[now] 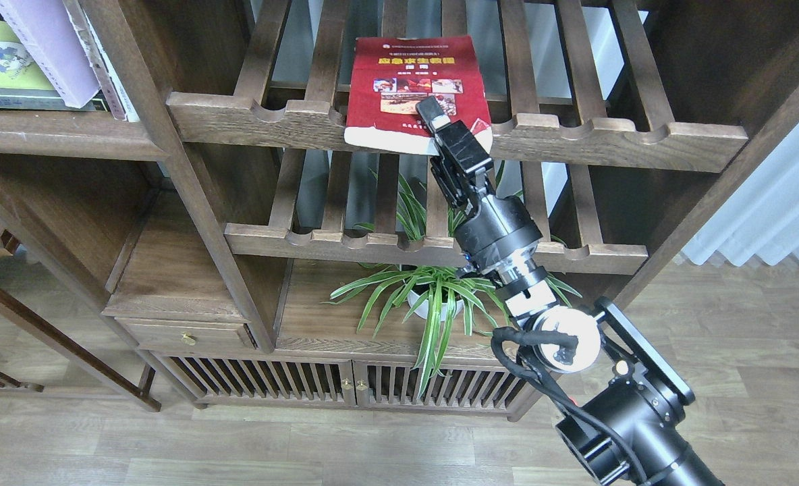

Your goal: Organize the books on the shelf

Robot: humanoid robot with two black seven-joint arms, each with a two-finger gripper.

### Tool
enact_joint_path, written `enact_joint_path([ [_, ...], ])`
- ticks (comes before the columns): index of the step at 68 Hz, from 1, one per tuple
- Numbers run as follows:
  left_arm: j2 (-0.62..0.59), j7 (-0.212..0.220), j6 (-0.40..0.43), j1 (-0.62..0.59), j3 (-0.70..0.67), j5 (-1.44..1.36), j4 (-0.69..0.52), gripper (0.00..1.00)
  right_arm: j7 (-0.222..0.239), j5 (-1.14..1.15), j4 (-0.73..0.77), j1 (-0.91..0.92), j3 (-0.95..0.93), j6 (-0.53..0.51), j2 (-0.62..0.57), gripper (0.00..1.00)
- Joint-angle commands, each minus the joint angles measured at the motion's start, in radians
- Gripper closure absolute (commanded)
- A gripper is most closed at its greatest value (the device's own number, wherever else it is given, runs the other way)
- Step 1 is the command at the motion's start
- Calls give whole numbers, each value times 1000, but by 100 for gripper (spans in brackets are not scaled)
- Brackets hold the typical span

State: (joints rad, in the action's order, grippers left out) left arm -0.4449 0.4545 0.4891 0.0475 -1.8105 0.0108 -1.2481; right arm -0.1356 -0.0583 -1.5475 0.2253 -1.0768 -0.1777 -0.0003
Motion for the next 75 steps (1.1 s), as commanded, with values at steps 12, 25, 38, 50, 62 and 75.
enact_joint_path([
  [12,0,0,0,2,-4,0,4,0,2,-3,-49,-84,14,-63,0,95],
  [25,0,0,0,12,3,0,4,0,10,-5,-91,-188,55,-158,0,95],
  [38,15,-5,0,38,20,12,15,0,24,-6,-91,-326,98,-299,0,95],
  [50,38,-4,0,49,97,74,18,0,42,-6,-92,-396,98,-311,0,94],
  [62,48,-5,0,52,137,81,27,0,42,-6,-91,-475,98,-311,0,94],
  [75,75,-13,0,51,174,150,38,0,45,-6,-89,-554,98,-311,-14,94],
])
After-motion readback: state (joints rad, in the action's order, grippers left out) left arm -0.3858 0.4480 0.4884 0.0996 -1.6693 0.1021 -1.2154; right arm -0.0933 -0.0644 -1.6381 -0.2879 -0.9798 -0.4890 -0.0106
